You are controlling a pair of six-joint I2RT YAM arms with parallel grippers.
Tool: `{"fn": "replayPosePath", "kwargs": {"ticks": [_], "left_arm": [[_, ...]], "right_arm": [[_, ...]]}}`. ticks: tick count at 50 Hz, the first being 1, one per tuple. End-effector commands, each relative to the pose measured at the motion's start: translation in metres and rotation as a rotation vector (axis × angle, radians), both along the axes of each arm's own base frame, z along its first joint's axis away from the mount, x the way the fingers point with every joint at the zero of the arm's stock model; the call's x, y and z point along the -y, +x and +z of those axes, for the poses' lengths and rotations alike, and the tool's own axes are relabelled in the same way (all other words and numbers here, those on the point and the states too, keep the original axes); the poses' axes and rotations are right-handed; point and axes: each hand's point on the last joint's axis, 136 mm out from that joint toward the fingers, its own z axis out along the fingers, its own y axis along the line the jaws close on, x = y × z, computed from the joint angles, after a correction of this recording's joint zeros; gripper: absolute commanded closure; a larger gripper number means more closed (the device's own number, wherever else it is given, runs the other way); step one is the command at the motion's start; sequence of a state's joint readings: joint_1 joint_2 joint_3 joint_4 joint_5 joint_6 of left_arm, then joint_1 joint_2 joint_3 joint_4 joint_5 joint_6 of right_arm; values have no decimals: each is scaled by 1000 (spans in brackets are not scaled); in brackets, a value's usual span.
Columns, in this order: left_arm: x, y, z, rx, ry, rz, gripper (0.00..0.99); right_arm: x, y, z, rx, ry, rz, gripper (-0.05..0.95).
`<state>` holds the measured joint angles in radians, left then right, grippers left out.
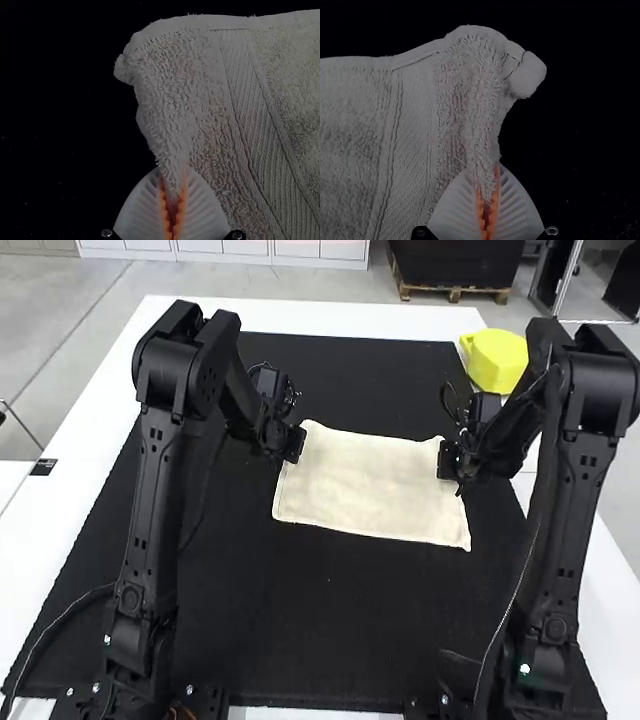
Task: Fold the towel.
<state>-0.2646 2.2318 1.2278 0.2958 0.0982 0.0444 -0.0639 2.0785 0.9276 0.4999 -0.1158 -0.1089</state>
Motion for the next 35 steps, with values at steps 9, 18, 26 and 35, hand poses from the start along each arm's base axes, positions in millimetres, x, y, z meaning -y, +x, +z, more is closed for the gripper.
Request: {"fn": "replayPosePath", "kwargs": {"ticks": [9,18,26,35], "left_arm": [[-30,7,-1,11,57,88,970],[-29,11,24,53,34,99,970],[-30,10,40,74,19,104,970],[-27,6,59,94,-13,103,970]], "right_arm": [[42,5,26,48,-4,-85,926],[44,0,39,62,11,-78,926],[44,-1,54,85,39,-75,926],[43,-10,56,65,60,-63,926]]}}
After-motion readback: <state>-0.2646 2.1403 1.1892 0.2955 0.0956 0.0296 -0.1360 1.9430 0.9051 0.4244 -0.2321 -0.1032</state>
